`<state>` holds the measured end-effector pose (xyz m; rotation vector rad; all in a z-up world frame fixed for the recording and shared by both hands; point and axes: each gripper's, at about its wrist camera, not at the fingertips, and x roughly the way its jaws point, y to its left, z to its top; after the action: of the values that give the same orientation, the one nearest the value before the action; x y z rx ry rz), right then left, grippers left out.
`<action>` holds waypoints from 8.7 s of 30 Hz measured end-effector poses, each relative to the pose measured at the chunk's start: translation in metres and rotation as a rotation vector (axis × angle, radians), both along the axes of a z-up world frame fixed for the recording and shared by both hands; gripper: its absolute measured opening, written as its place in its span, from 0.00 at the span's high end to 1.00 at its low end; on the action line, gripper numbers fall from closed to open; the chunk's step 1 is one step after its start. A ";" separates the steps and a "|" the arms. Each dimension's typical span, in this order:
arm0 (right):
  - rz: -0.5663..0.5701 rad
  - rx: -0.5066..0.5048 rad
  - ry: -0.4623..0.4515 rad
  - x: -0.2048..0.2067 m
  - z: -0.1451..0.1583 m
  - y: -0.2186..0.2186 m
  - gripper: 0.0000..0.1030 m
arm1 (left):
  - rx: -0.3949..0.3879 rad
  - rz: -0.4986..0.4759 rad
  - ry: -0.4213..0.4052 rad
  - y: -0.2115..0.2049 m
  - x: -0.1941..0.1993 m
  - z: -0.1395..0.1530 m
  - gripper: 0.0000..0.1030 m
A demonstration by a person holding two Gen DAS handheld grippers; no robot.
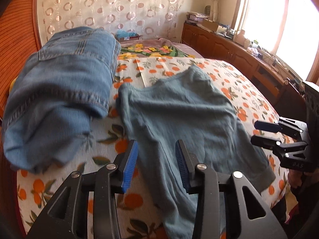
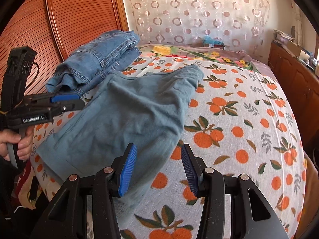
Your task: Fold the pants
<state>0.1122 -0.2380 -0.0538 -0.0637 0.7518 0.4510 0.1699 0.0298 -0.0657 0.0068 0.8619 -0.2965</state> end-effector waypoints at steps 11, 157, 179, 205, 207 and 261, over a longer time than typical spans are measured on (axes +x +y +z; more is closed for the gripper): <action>-0.013 0.000 0.000 -0.039 -0.006 0.003 0.53 | 0.020 0.021 0.036 0.006 -0.050 -0.019 0.61; 0.066 0.093 0.015 -0.122 0.001 -0.024 0.91 | -0.180 -0.065 0.069 0.000 -0.144 -0.021 0.88; 0.033 0.091 -0.034 0.011 0.041 -0.010 0.91 | -0.144 -0.025 -0.030 0.003 -0.005 0.013 0.88; 0.051 0.071 -0.023 0.047 0.031 -0.013 0.68 | -0.144 0.020 0.016 0.026 0.020 0.007 0.68; 0.057 0.069 -0.018 0.044 0.030 -0.015 0.67 | -0.144 0.019 0.018 0.025 0.016 0.005 0.68; 0.051 0.074 -0.015 0.097 0.036 -0.016 0.70 | -0.107 -0.052 0.043 -0.002 0.053 -0.013 0.57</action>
<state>0.2091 -0.2541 -0.0179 -0.0167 0.7198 0.5258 0.2231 0.0275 -0.0787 -0.0770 0.8888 -0.3929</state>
